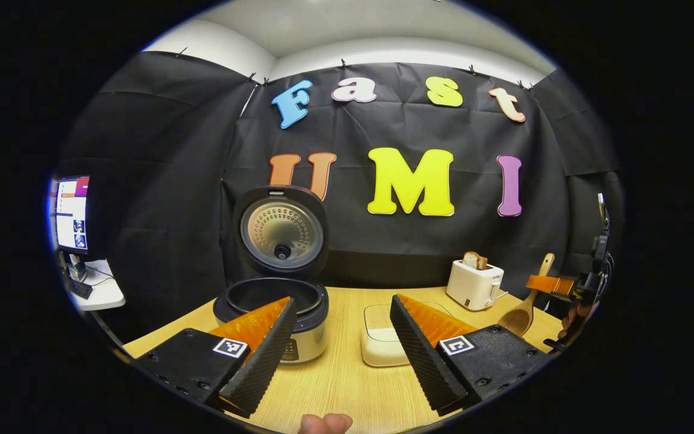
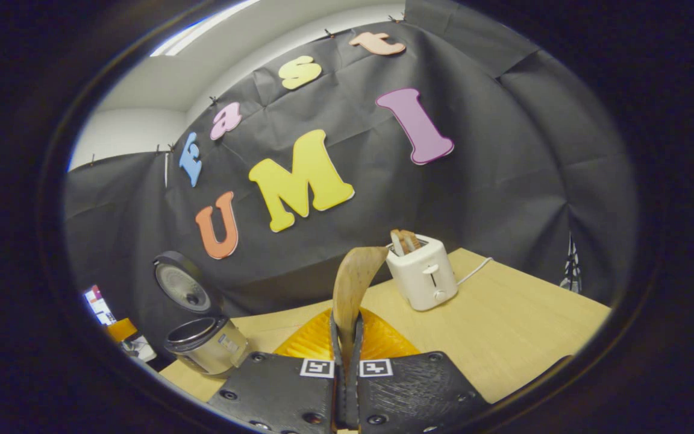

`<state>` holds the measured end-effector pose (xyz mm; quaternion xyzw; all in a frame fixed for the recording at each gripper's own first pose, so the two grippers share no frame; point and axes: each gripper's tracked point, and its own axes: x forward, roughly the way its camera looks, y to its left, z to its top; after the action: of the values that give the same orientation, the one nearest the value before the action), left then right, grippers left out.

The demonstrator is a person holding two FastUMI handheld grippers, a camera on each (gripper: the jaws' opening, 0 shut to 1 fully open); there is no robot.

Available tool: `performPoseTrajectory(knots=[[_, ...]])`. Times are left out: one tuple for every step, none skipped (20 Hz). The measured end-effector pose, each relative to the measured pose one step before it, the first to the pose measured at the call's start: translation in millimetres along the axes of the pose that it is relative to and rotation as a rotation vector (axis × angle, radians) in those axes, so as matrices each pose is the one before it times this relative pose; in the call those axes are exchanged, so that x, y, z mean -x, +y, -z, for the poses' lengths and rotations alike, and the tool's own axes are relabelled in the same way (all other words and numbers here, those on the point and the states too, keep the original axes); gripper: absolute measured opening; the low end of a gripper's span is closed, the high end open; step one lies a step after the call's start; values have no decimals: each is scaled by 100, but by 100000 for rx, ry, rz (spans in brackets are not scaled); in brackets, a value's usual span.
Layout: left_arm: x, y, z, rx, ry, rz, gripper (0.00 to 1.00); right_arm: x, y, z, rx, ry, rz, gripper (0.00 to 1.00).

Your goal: Close the left gripper, press the button to open the rice cooker; take a wooden spoon from the chopstick holder with the right hand, scoop a spoonful of rice and pour it into the rice cooker, then put the wooden spoon back into the chopstick holder.

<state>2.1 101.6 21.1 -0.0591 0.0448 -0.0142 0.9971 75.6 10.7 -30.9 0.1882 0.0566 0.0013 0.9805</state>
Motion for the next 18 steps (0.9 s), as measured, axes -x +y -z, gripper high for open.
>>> performPoseTrajectory(knots=[[-48,229,140,-263,320,-453,99,-39,26,504,1112,230,469,2],[51,192,61,-50,160,-259,99,-338,242,405,1144,89,591,1],[45,82,137,26,109,-257,99,-774,360,268,926,387,710,1],[-52,47,65,146,177,-529,99,-515,-40,644,1327,441,1091,1],[49,198,46,-322,-1,-515,99,-337,-455,731,941,559,1279,1],[132,298,-2,-425,20,-754,99,-299,-213,666,-600,1060,529,1],[58,302,47,-189,70,-615,99,-223,-29,636,-1487,1176,-168,1],[124,337,-100,341,-139,-843,99,-361,-120,346,-806,832,893,1],[-102,-7,-91,51,-48,-276,99,-48,-169,106,-347,236,-50,1],[33,113,-81,-201,-117,-443,99,-114,-202,367,-363,1024,372,3],[-39,-25,-66,-129,-143,-240,99,27,-232,190,-711,633,31,3],[-36,-34,-64,-8,-89,0,99,-121,-121,299,-738,1050,237,6],[9,-102,-5,-8,-65,97,99,-11,-130,227,-947,1288,149,7],[-1,-71,0,152,198,58,99,125,4,270,-692,315,-341,10],[-89,-127,71,214,211,157,99,208,58,-678,-391,-1465,-409,6],[-27,-306,-194,326,-58,272,99,479,-359,-477,824,-1915,663,23],[-114,-105,-196,-89,-209,83,99,147,-279,-283,456,-986,722,38],[-46,-205,-385,-699,-668,-55,99,234,-545,-466,687,-1450,670,53]])
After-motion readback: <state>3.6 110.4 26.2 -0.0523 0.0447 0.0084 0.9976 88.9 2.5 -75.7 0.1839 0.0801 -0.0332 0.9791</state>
